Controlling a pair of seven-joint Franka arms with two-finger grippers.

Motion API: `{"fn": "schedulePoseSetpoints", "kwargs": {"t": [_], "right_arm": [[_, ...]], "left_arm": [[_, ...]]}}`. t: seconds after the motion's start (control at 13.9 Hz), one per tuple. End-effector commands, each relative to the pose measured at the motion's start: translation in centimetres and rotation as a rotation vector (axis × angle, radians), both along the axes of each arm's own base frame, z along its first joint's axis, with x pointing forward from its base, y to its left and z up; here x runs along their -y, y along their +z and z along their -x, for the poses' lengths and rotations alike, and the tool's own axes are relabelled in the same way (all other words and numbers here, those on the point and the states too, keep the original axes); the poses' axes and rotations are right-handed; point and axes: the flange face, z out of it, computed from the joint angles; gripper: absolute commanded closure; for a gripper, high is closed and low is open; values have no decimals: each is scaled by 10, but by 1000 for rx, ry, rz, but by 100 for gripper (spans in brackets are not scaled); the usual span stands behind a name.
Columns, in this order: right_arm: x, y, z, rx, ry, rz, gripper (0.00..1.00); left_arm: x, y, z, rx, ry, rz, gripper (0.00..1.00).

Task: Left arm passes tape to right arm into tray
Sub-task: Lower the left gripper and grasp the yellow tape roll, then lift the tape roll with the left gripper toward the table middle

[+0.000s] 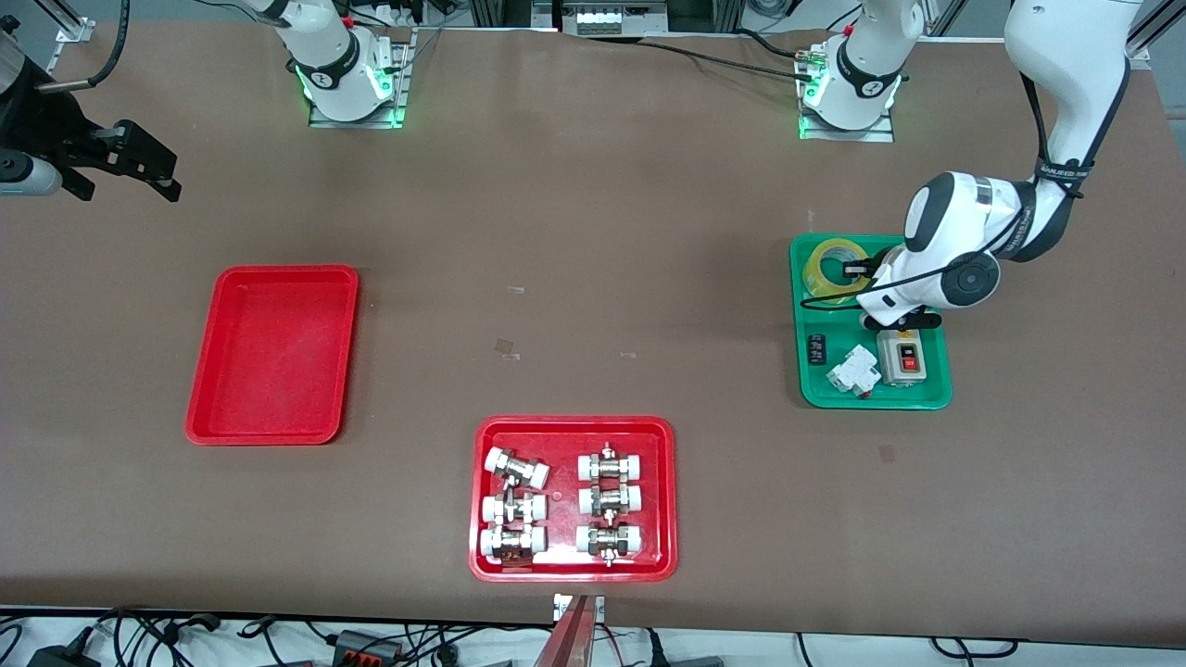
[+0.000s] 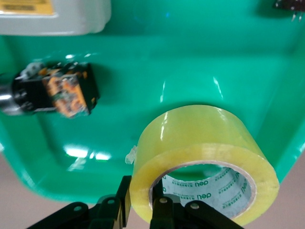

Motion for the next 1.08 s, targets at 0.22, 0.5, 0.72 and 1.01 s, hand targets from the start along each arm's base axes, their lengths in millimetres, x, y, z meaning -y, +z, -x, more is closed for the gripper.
{"fn": "schedulePoseSetpoints", "kwargs": {"t": [0.22,0.5,0.72,1.01], "right_arm": [[-1,5,2,6,-3,15,0],[-1,6,2,7,-3,15,0],[-1,5,2,6,-3,15,0],[-2,2,0,-2,7,16,0]], "left_arm": [[6,117,-56,-33,-48,-7,100],[50,224,-91,44,-70,111,100],[71,304,-109,147,36,298,100],[153,333,-115,190,62,398,100]]}}
